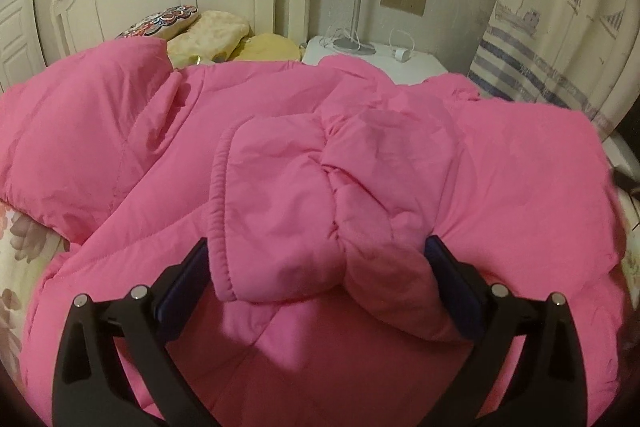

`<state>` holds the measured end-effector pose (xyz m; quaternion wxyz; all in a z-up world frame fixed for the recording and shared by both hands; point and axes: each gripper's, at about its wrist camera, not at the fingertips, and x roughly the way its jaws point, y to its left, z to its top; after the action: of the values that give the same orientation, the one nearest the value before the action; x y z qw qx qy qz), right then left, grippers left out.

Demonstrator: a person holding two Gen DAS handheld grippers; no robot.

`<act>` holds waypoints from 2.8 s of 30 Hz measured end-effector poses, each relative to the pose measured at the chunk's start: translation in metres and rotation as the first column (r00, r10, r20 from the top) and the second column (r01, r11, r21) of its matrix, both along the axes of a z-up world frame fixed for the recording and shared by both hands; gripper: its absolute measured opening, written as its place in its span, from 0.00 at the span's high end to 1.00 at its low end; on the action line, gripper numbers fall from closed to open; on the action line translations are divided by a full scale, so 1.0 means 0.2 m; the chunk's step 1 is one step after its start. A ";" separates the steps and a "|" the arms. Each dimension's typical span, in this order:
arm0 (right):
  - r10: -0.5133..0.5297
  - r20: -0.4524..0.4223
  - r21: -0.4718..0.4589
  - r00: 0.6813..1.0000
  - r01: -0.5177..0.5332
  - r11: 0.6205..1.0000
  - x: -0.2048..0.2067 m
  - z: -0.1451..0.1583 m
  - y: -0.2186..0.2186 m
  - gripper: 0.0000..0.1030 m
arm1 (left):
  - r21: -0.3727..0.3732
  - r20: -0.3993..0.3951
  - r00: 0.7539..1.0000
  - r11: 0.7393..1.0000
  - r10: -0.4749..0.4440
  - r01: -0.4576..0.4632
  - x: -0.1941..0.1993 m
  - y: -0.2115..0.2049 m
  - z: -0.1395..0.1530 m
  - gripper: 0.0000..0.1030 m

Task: Fold large clothes

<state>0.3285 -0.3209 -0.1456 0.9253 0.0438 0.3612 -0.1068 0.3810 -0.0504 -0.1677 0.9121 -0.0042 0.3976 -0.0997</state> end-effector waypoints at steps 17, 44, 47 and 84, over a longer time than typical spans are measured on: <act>0.078 -0.304 0.026 0.949 -0.074 0.997 0.25 -0.24 -0.03 0.04 | -0.052 0.004 1.000 0.999 -0.010 0.010 0.00 0.03 0.01 0.02; 0.024 -0.186 0.002 0.982 -0.024 1.000 0.59 0.00 -0.13 0.04 | -0.152 0.035 0.998 0.988 0.044 -0.039 -0.02 0.12 0.04 0.02; -0.001 -0.259 -0.049 0.966 -0.012 0.999 0.66 -0.13 -0.13 0.04 | -0.155 0.030 0.999 0.987 0.044 -0.038 -0.02 0.13 0.04 0.02; 0.292 -0.270 -0.021 0.918 -0.309 0.951 0.65 -0.20 0.69 0.04 | -0.262 0.029 0.993 0.959 0.116 -0.104 -0.01 0.26 0.04 0.02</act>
<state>0.4580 -0.1832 -0.1847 0.8753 -0.0560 0.4799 0.0202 0.3784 0.0026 -0.1589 0.9164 -0.1436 0.3601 -0.1001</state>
